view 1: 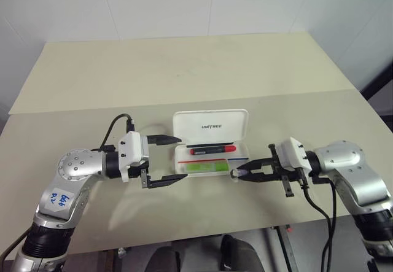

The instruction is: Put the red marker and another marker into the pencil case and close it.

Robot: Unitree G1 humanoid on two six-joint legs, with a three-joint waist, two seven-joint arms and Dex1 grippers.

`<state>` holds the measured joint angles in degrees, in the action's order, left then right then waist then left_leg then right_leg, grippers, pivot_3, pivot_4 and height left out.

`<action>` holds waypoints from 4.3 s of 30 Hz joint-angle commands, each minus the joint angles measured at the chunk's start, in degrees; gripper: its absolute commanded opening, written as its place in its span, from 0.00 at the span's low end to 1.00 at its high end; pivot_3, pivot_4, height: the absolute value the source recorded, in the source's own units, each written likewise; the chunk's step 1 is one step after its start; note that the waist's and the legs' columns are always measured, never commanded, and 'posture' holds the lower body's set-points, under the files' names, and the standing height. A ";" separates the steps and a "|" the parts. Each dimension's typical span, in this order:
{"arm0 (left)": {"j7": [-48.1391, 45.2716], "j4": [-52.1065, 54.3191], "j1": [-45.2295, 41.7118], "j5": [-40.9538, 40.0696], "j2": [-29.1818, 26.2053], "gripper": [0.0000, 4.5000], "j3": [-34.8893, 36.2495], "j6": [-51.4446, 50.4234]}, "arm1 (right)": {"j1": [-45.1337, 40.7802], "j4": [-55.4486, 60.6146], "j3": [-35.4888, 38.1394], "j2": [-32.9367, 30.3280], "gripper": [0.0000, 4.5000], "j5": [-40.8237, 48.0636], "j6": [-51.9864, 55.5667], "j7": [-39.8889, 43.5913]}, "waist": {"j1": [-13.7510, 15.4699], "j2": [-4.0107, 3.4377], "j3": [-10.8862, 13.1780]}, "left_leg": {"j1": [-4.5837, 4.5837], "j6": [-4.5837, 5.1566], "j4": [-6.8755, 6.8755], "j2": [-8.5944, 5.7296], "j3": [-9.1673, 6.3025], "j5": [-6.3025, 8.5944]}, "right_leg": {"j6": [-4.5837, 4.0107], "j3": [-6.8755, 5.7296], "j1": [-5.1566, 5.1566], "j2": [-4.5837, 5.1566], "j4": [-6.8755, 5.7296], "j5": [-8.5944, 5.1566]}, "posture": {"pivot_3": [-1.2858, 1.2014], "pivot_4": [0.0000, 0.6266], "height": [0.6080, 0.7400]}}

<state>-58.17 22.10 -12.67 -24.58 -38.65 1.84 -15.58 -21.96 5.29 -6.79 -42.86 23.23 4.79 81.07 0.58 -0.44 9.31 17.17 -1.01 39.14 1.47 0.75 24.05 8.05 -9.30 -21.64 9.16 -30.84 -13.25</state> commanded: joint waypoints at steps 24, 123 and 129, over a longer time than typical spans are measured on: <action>1.22 1.98 -2.35 -1.07 -1.44 1.00 1.38 -0.54 | -10.40 -28.17 -2.76 6.18 0.39 -10.25 -17.69 3.82 | 0.07 -0.02 0.01 | 0.01 -0.01 0.00 0.06 0.05 -0.01 | 0.00 0.01 -0.01 -0.08 0.01 0.00 | 0.52 0.24 1.00; -6.80 -32.92 -19.96 15.04 11.31 0.01 -12.72 28.81 | 6.30 -7.22 12.19 -8.65 1.00 3.88 3.44 2.49 | 0.77 0.08 -0.05 | 0.00 -0.05 0.04 0.17 0.28 0.03 | 0.01 0.01 -0.02 -0.22 0.02 0.01 | 0.52 0.24 1.00; -8.01 -30.86 -19.13 17.29 10.08 0.01 -15.82 27.49 | 3.48 -15.27 12.37 -5.91 1.00 1.86 -3.18 2.78 | 0.68 0.07 -0.04 | 0.00 -0.05 0.08 0.18 0.40 0.02 | 0.01 0.08 0.04 -0.22 -0.04 0.04 | 0.52 0.24 1.00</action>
<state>-65.43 -11.09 -32.47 -8.40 -27.89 -12.75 11.97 -17.48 -8.95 4.47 -49.10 25.12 3.75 83.53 1.25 -0.37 9.27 17.17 -1.06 39.22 1.66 1.16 24.07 8.05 -9.20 -21.59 8.94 -30.90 -13.21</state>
